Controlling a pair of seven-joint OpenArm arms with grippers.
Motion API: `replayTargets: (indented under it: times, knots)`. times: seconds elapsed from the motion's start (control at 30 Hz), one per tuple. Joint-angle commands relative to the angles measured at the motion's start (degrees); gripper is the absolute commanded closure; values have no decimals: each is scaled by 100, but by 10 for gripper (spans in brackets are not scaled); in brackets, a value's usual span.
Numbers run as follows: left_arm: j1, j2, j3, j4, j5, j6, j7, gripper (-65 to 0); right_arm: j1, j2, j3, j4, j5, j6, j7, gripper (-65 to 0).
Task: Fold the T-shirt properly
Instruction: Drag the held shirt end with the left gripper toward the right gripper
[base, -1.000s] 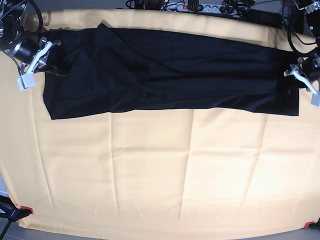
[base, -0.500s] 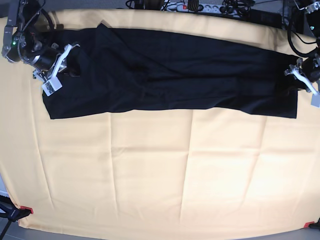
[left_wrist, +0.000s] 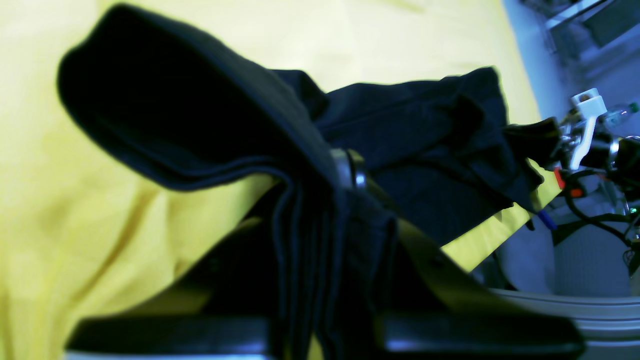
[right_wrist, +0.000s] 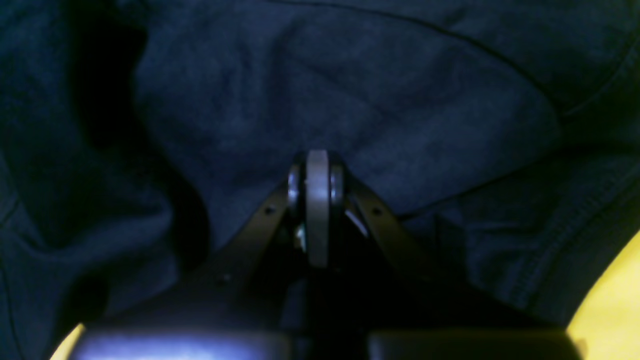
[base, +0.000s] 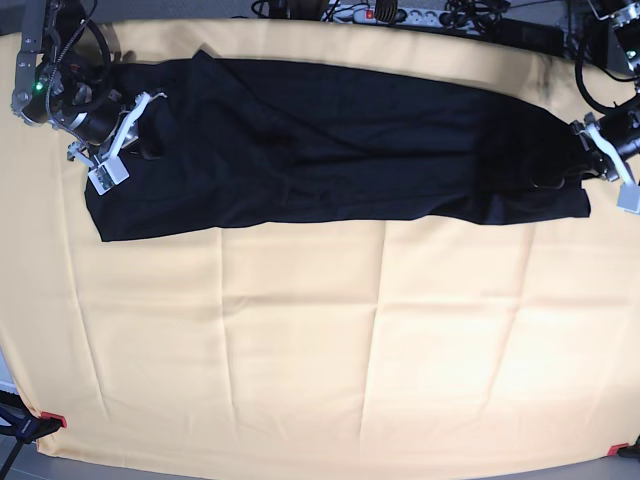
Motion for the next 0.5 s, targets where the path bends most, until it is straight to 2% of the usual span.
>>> replayTargets:
  times: [0.0,0.1,0.27,0.47]
  knots:
    - [-52,-105,-57,208,-165,-39,-51,0,-2,76,17,63,-26,-24,24,0]
    - [-66,28,-44,555,-165,-42,-61,0,-15,63,17,63,-24,-24,26,0]
    - [-101,518,302,1062,-165,-72,-208,0,-15,-39,17,63,-26,-24,24,0]
    - [-101,1062,1108,1163,-165,-579,-426,0,-15,-50,17,63,-28,-17,-35,0]
